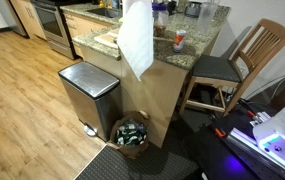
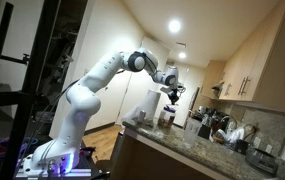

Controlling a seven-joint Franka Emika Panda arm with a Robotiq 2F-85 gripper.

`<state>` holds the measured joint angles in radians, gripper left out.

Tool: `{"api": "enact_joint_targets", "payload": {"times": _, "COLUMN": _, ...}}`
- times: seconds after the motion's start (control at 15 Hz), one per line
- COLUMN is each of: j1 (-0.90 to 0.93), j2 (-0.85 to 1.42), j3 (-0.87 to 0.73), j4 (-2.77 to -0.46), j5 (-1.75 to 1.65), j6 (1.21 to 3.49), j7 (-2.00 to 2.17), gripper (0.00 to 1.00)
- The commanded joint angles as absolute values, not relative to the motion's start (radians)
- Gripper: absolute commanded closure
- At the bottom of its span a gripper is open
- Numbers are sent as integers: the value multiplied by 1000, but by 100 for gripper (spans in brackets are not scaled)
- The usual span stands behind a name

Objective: Place the white spoon on top of the container with the blue lid

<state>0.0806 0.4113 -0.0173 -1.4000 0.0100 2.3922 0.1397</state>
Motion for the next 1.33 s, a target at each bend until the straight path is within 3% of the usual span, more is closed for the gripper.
{"api": "enact_joint_targets", "payload": {"times": 0.0, "j1": 92, "j2": 502, "j3": -32, "j4": -1259, "j5": -36, "j6": 2313, "j7": 207, "gripper": 100}}
{"api": "enact_joint_targets", "payload": {"times": 1.0, "j1": 82, "j2": 530, "j3": -16, "j4": -1293, "j5": -33, "j6": 2298, "j7": 198, "gripper": 100}}
{"api": "enact_joint_targets", "payload": {"times": 1.07, "j1": 84, "j2": 525, "j3": -20, "j4": -1294, "j5": -39, "j6": 2293, "j7": 203, "gripper": 90}}
{"api": "enact_joint_targets", "payload": {"times": 1.13, "j1": 89, "j2": 518, "j3": -28, "j4": -1300, "j5": -50, "j6": 2294, "j7": 213, "gripper": 72}}
{"api": "enact_joint_targets", "payload": {"times": 1.27, "j1": 90, "j2": 491, "j3": -34, "j4": -1320, "j5": -61, "j6": 2300, "j7": 212, "gripper": 59}}
